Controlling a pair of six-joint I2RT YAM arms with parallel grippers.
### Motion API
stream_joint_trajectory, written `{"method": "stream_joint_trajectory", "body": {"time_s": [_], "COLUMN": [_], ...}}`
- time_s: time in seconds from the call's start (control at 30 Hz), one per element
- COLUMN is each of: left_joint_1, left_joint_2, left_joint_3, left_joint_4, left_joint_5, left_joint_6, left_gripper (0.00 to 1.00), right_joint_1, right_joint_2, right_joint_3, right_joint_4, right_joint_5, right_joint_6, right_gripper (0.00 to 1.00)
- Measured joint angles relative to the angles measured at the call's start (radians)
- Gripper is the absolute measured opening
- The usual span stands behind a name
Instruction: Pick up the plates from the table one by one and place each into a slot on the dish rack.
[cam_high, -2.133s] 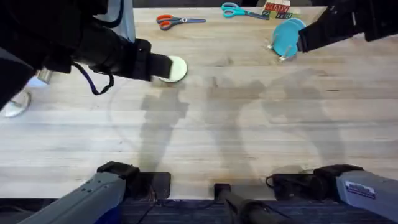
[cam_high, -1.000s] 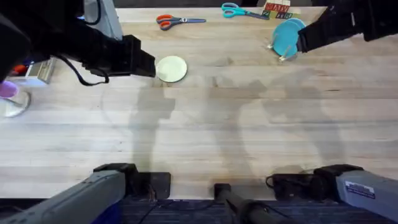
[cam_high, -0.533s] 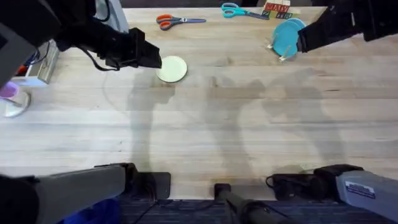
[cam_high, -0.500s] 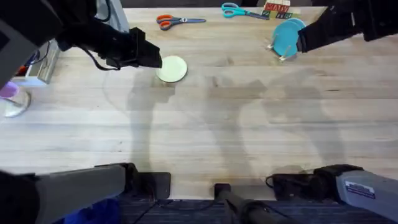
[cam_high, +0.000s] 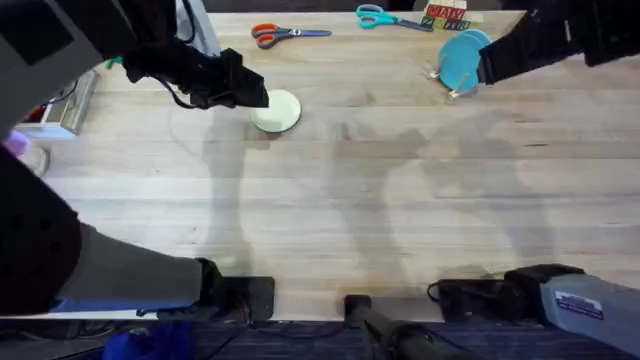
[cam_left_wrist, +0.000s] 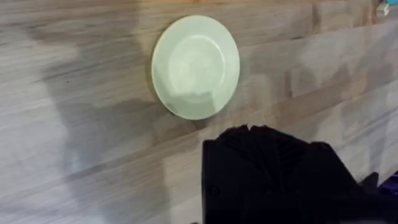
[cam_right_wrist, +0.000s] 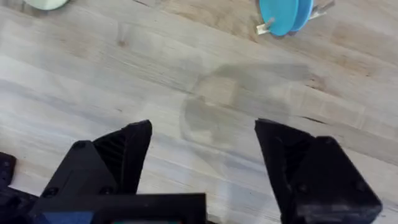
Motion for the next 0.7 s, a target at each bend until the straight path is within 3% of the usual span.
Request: {"method": "stream_joint_trajectory", "body": {"time_s": [0.3, 0.7], "left_joint_1": [0.065, 0.068], "left_joint_2": [0.018, 0.091], "left_joint_3": [0.000, 0.000], "left_joint_4": [0.033, 0.103], "left_joint_5": [0.011, 0.018], "left_joint_6": [-0.015, -0.063], "left_gripper": [0.040, 0.040], "right_joint_1": [0.000, 0.000], "right_joint_2": [0.000, 0.000], "right_joint_3": [0.000, 0.000], "right_joint_4": [0.000, 0.000], "right_joint_5": [0.000, 0.000], "right_joint_6": [0.000, 0.000], "right_gripper": [0.995, 0.995]}}
